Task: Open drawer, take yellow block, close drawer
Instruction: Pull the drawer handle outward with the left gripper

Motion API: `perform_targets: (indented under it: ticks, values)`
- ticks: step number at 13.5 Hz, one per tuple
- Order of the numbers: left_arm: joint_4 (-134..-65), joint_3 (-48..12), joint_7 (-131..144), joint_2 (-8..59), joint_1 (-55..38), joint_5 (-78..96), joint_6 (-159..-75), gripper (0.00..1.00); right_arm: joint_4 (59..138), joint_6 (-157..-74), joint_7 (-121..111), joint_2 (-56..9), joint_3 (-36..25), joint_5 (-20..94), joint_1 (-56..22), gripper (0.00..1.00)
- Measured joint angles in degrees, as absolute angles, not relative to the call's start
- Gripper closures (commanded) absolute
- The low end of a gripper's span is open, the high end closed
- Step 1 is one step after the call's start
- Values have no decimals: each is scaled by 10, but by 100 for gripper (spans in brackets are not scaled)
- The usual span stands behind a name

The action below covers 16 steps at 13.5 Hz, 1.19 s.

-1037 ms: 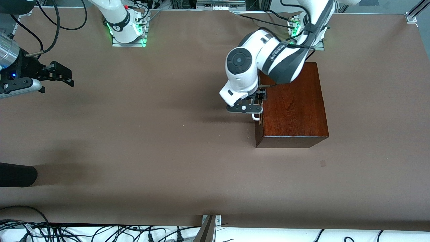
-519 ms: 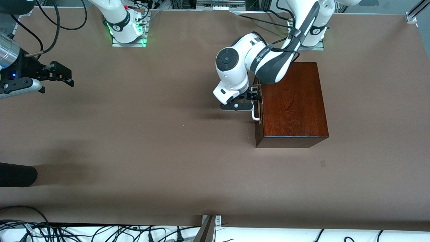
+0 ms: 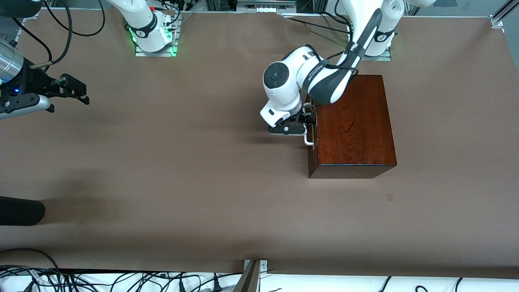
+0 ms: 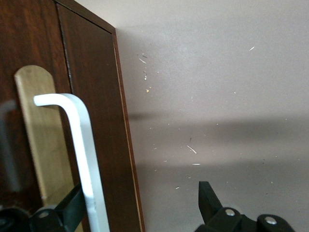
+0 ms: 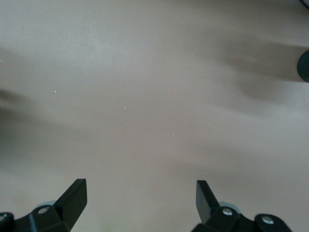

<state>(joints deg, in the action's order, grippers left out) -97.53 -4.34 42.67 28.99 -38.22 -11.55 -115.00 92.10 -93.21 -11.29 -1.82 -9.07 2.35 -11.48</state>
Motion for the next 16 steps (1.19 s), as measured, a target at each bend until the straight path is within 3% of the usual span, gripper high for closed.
perform_targets:
  ticks: [11, 16]
  values:
    - [-985, -40, 462, 302, -399, -125, -1210, 0, 921, -932, -113, -19, -92, 23, -114, 0]
    - [-947, -37, 501, 326, -419, -128, -1220, 0, 921, -932, -113, -19, -92, 23, -114, 0]
